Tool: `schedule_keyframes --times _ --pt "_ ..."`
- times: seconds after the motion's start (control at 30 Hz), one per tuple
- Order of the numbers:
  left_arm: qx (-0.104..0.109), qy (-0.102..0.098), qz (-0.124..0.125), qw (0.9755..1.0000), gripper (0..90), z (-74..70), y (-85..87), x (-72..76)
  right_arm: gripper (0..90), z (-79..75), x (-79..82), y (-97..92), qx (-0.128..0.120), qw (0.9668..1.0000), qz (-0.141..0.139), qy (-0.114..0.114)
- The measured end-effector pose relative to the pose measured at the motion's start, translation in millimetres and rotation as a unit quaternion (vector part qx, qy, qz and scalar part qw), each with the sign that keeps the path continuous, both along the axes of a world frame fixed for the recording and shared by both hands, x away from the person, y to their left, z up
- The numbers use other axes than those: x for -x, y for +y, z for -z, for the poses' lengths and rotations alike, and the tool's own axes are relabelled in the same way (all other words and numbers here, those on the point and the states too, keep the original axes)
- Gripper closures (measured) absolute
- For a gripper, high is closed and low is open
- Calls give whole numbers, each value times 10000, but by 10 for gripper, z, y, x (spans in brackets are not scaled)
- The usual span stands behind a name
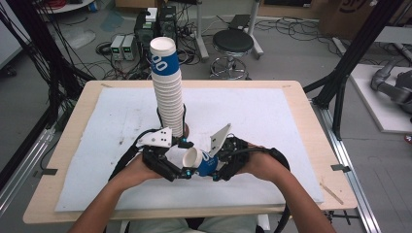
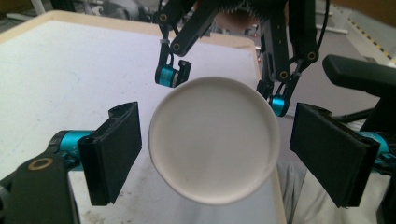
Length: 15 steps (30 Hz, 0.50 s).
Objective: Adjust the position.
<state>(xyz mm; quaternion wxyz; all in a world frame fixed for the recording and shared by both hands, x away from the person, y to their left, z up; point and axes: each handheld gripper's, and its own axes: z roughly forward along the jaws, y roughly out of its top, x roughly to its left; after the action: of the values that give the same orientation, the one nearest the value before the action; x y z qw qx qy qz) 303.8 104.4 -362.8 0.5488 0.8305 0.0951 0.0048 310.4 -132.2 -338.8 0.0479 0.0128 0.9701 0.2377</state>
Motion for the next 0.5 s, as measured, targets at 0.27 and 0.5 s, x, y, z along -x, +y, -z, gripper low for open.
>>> schedule_keyframes --times 0.27,0.5 --pt "-233 71 23 9997 166 52 -66 -3 347 -57 42 149 448 9986 -234 -120" --pt "-229 222 95 9994 219 65 -48 -38 345 -62 61 172 684 9971 -264 -206"
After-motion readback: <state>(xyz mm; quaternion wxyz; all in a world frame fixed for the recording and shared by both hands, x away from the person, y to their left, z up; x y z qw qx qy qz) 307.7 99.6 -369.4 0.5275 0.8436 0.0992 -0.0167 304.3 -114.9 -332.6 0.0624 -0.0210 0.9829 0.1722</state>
